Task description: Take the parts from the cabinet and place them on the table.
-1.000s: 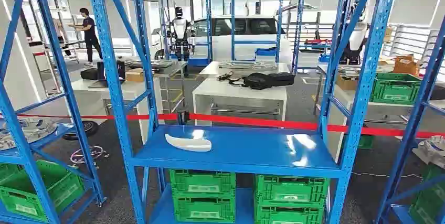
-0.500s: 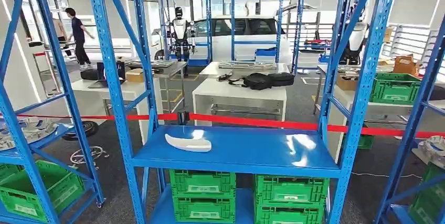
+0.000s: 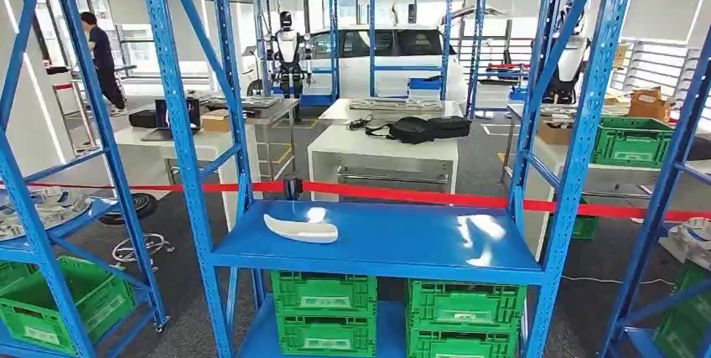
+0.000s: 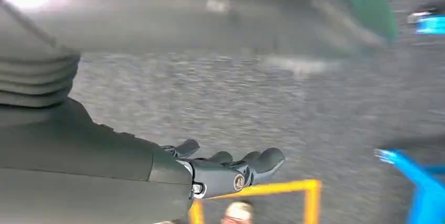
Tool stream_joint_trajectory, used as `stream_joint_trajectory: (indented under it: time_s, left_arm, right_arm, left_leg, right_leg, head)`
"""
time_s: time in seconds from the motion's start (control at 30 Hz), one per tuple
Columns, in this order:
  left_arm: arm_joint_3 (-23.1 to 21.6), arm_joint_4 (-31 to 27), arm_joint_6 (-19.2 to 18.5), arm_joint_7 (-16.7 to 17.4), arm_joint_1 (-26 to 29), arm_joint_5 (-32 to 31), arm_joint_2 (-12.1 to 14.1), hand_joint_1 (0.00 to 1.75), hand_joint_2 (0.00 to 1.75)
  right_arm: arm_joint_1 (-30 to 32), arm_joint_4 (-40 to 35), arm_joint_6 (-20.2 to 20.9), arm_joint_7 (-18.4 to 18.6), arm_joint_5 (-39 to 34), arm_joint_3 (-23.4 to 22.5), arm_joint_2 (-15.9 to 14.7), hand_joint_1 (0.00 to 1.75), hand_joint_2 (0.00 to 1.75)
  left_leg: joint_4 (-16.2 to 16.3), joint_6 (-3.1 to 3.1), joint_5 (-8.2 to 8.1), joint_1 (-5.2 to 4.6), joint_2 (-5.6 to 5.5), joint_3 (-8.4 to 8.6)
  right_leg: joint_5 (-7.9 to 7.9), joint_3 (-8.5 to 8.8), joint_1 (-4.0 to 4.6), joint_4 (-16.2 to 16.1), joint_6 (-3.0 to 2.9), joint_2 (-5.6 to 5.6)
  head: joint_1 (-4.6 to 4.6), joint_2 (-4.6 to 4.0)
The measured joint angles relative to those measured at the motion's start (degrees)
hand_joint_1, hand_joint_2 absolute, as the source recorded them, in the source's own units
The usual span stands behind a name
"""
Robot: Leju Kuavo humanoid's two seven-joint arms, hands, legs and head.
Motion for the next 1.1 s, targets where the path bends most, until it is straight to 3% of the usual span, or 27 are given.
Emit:
stream_joint_trajectory:
  time_s: [0.57, 0.77, 0.93, 1.1]
  left_arm:
    - [3.60, 0.57, 3.32, -12.52, -8.09, -20.71, 0.20, 0.00, 0.00]
    - [3.54, 0.33, 4.54, -18.13, -13.88, -25.41, 1.94, 0.00, 0.00]
    - [0.30, -0.52, 4.63, -21.02, -21.95, -28.29, 3.76, 0.00, 0.00]
    - [-6.10, -1.62, 4.61, -21.35, -30.05, -31.08, 4.41, 0.00, 0.00]
  right_arm:
    - [-3.52, 19.64, -1.27, 12.88, 12.34, -8.63, 6.90, 0.00, 0.00]
    - [-4.75, 25.19, -0.61, 18.67, 16.13, -11.99, 9.04, 0.00, 0.00]
    - [-5.79, 27.83, -0.59, 19.52, 17.44, -14.66, 9.87, 0.00, 0.00]
    - [-6.27, 29.09, -0.24, 19.49, 18.53, -15.69, 10.14, 0.00, 0.00]
  left_leg:
    - [-0.01, -0.05, 0.03, 0.02, 0.02, 0.02]
    - [-0.01, -0.18, 0.16, 0.02, -0.01, 0.45]
    - [0.00, -0.28, 0.25, 0.02, -0.02, 0.49]
    - [0.00, -0.30, 0.33, 0.02, 0.02, 0.52]
  right_leg:
    - [0.00, 0.00, 0.03, 0.00, -0.01, 0.03]
    - [0.09, 0.00, 0.05, 0.01, -0.02, 0.02]
    - [0.20, 0.03, 0.06, 0.03, -0.10, 0.01]
    - [0.32, 0.04, 0.04, 0.03, -0.10, 0.08]
  head:
    - [0.00, 0.02]
    - [0.00, 0.00]
    - [0.00, 0.00]
    - [0.00, 0.02]
